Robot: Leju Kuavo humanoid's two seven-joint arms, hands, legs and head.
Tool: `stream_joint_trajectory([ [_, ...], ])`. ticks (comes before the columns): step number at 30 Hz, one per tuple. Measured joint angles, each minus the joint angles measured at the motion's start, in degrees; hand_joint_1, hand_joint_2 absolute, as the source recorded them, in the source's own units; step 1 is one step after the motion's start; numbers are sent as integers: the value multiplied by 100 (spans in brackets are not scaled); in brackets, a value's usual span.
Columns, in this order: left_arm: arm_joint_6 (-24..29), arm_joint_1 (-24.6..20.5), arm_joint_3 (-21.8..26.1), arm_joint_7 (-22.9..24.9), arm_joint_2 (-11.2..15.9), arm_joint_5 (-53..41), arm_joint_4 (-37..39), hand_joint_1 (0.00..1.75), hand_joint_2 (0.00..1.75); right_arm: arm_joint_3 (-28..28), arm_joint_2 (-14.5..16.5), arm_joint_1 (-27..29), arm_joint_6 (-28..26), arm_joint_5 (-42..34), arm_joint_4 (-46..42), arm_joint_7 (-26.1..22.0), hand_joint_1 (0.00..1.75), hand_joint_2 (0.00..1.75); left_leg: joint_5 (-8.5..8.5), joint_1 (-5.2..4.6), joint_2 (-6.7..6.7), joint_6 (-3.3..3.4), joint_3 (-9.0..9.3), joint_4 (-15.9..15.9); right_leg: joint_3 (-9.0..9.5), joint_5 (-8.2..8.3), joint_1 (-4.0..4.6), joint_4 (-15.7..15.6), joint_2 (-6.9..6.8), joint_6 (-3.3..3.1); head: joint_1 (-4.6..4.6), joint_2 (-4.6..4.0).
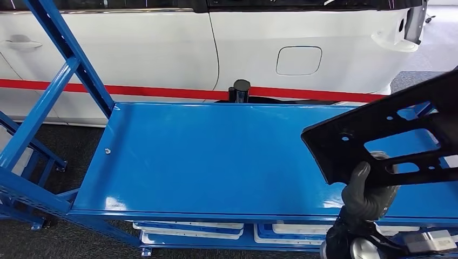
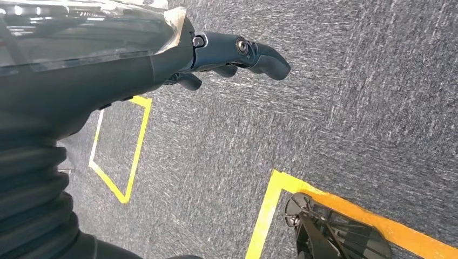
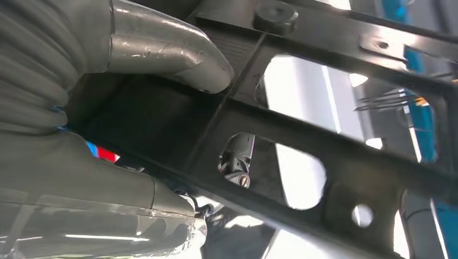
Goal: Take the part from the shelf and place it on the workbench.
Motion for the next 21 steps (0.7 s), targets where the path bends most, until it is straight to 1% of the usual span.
stream_joint_trajectory([
  [6,-56,1,2,-67,1,8,0,0,175,-3,84,329,207,29,-510,-31,175,175,-1,0,1,0,-1,0,-2,-1,0,0,0,0,-1,0],
  [8,-95,1,3,-91,6,22,0,0,175,-3,98,404,217,78,-608,-35,175,175,-11,-15,1,14,-3,13,0,4,-15,-9,0,6,-2,0],
  [11,-158,3,6,-139,20,50,0,0,175,-6,117,474,190,152,-686,-43,175,175,-12,-42,-2,51,-4,25,3,21,-48,-21,0,30,-2,0],
  [12,-178,3,6,-157,26,54,0,0,175,-8,123,494,167,175,-707,-45,175,175,12,-51,-1,76,0,8,8,37,-53,-31,0,53,-4,0],
  [14,-222,3,6,-190,32,57,0,0,175,-20,133,540,112,218,-752,-50,175,175,113,-29,19,140,66,-104,-18,13,-56,-5,-11,91,-4,0],
  [15,-235,3,6,-203,34,57,0,0,175,-28,138,562,86,235,-770,-51,175,175,167,-13,30,176,94,-170,-76,-75,-52,119,-18,86,4,0],
  [16,-249,3,6,-215,36,57,0,0,175,-38,140,583,63,251,-782,-51,175,175,207,5,42,195,114,-217,-188,-216,-52,366,-24,65,15,0],
  [18,-274,8,6,-231,40,57,0,0,175,-58,145,632,25,278,-790,-51,175,175,233,6,48,213,89,-230,-486,-524,-61,1089,-26,37,32,0],
  [19,-289,11,6,-238,40,57,0,0,175,-70,145,661,12,286,-791,-51,175,175,235,8,49,208,80,-227,-602,-608,-74,1380,-27,50,33,0],
  [20,-302,12,6,-244,40,56,0,0,175,-86,146,688,3,292,-792,-51,175,175,237,13,48,200,75,-221,-633,-608,-92,1491,-28,91,32,0],
  [21,-311,12,6,-249,39,56,1,0,175,-102,147,706,-3,296,-794,-51,175,175,234,24,47,185,72,-208,-556,-522,-117,1376,-32,157,33,0],
])
